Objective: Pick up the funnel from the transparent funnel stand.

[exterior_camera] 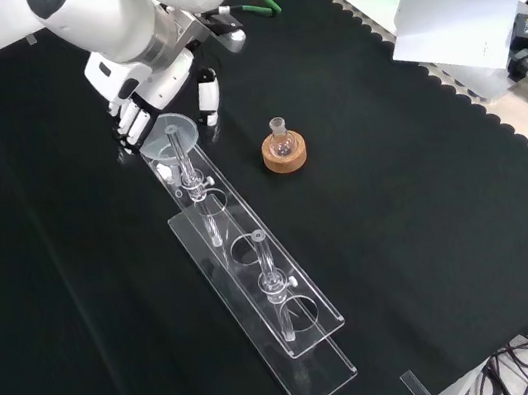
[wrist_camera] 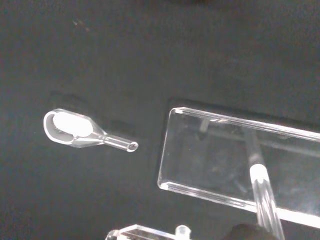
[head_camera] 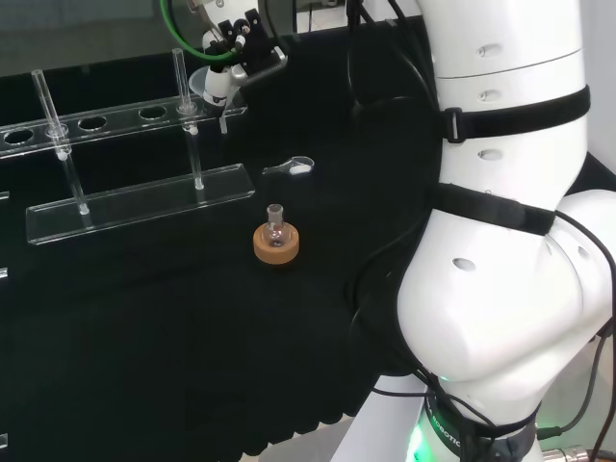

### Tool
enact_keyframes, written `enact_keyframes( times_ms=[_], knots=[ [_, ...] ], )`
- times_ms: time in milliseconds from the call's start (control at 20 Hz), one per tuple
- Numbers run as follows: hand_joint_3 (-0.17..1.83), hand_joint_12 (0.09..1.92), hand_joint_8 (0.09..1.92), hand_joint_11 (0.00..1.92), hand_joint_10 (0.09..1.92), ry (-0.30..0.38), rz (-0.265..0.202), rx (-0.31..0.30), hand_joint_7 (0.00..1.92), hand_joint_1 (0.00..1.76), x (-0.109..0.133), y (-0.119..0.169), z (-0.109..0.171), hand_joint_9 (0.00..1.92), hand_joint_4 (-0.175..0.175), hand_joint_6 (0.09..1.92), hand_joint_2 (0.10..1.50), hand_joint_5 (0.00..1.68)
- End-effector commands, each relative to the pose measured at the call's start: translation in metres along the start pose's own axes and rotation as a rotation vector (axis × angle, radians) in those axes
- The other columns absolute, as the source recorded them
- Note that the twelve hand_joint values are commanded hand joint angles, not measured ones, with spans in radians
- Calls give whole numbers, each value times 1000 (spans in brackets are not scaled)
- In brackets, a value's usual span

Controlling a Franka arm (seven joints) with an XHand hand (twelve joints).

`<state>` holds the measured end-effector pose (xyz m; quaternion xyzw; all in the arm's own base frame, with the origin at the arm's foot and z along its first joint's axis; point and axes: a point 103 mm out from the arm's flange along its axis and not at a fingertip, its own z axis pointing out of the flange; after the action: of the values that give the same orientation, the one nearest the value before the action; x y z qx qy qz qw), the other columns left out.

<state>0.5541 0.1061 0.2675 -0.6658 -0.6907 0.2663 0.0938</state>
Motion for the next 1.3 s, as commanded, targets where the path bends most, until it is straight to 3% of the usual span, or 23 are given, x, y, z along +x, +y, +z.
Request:
enact_keyframes(
  times_ms=[50, 250, 500, 850, 1300],
  knots=[
    [-175, 1303, 729, 497, 602, -44, 78, -105, 437, 773, -1, -5, -10, 768, -75, 87, 1044, 385],
    [-175, 1280, 730, 542, 576, -43, 70, -107, 510, 785, -6, -13, -25, 827, -75, 87, 1065, 452],
    [-175, 1275, 730, 553, 568, 10, 60, -59, 526, 787, -15, -31, -50, 840, -75, 87, 1068, 467],
    [-175, 1271, 734, 558, 565, 34, 84, -71, 546, 779, -25, -70, -74, 859, -75, 87, 1059, 495],
    [-175, 1268, 735, 561, 560, 80, 122, -105, 558, 777, -27, -124, -72, 870, -75, 87, 1057, 512]
  ],
)
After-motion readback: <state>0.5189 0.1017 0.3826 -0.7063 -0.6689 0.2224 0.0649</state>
